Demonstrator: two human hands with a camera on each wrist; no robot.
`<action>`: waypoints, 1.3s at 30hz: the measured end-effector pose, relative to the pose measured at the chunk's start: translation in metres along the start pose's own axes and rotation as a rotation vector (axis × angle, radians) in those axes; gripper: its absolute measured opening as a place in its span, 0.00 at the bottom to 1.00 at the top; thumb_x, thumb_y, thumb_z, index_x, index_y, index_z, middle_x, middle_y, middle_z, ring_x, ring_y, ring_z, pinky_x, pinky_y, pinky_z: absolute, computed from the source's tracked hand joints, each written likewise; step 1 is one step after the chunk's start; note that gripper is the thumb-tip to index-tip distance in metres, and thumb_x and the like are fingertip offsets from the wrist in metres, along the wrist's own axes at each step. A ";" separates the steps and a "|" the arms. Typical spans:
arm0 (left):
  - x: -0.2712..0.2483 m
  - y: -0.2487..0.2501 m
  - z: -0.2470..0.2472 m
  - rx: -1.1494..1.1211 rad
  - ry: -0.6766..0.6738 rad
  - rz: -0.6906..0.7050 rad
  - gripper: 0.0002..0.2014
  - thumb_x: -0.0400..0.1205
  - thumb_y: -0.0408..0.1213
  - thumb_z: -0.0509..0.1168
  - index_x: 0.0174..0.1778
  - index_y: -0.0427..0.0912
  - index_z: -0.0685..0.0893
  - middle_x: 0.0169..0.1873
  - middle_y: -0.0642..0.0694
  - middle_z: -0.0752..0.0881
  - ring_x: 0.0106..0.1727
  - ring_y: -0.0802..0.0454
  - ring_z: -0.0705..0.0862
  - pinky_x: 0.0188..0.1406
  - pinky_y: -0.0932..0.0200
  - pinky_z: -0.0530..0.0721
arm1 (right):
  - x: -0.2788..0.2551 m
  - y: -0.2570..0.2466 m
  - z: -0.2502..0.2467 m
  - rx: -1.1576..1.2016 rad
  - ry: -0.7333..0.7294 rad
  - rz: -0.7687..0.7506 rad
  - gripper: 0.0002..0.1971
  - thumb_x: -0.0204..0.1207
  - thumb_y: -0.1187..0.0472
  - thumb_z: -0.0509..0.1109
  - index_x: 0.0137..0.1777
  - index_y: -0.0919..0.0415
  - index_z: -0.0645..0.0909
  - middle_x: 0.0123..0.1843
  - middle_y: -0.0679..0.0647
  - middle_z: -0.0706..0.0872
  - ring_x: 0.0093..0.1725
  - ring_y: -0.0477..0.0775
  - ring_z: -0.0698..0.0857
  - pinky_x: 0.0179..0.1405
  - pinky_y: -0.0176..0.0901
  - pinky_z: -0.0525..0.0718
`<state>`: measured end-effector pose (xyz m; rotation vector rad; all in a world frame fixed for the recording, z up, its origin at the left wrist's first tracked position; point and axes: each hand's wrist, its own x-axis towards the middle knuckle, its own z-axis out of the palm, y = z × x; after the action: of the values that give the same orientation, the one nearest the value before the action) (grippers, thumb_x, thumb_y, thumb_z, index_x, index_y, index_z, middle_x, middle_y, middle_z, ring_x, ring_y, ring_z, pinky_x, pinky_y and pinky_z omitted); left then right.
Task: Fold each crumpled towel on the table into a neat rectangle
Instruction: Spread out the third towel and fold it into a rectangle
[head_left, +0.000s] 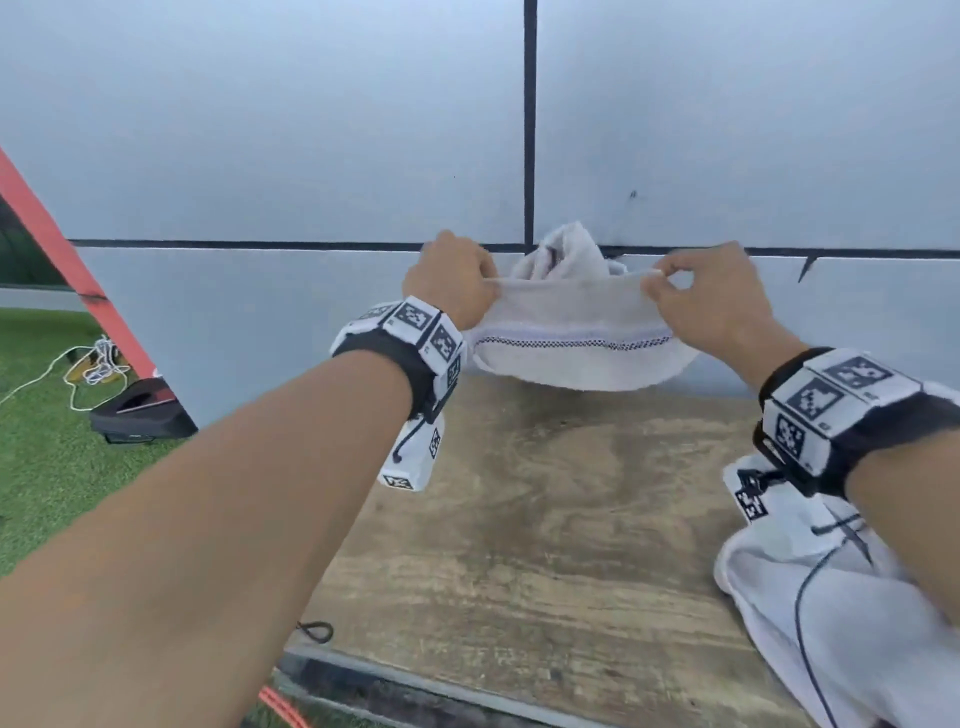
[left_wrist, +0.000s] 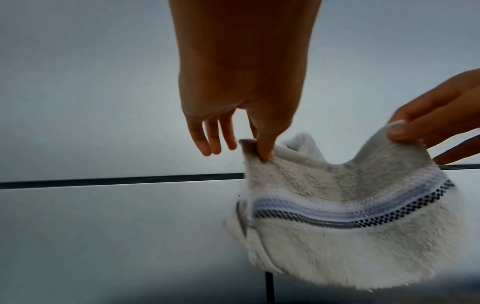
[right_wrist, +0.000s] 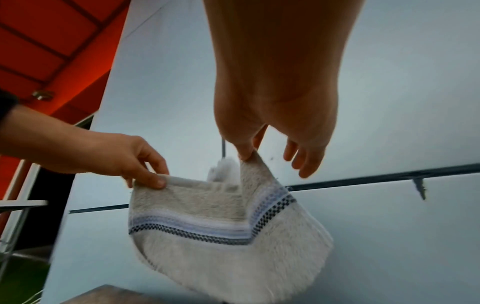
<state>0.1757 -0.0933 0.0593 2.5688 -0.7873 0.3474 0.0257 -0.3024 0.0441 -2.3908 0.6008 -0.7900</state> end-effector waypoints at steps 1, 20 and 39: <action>0.008 -0.002 -0.001 0.042 0.052 -0.041 0.06 0.83 0.42 0.67 0.49 0.51 0.90 0.61 0.41 0.79 0.56 0.39 0.84 0.62 0.44 0.83 | 0.008 0.008 -0.007 -0.010 0.074 0.022 0.09 0.78 0.47 0.68 0.43 0.49 0.86 0.51 0.65 0.83 0.40 0.64 0.84 0.46 0.49 0.85; 0.075 -0.022 0.028 -0.464 0.112 0.000 0.05 0.86 0.37 0.66 0.47 0.41 0.82 0.33 0.49 0.79 0.30 0.56 0.73 0.27 0.63 0.71 | 0.065 0.053 0.003 0.613 0.142 0.221 0.08 0.86 0.56 0.67 0.44 0.52 0.80 0.43 0.48 0.85 0.49 0.54 0.93 0.57 0.50 0.91; -0.020 -0.036 0.032 -0.146 -0.157 -0.005 0.08 0.83 0.26 0.66 0.44 0.40 0.89 0.36 0.43 0.85 0.33 0.51 0.79 0.24 0.68 0.70 | -0.034 0.091 -0.020 0.184 -0.154 0.239 0.09 0.83 0.55 0.71 0.43 0.57 0.86 0.33 0.52 0.82 0.31 0.54 0.79 0.34 0.49 0.80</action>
<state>0.1841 -0.0725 0.0126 2.4823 -0.8287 0.0829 -0.0338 -0.3587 -0.0118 -2.1392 0.7023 -0.5292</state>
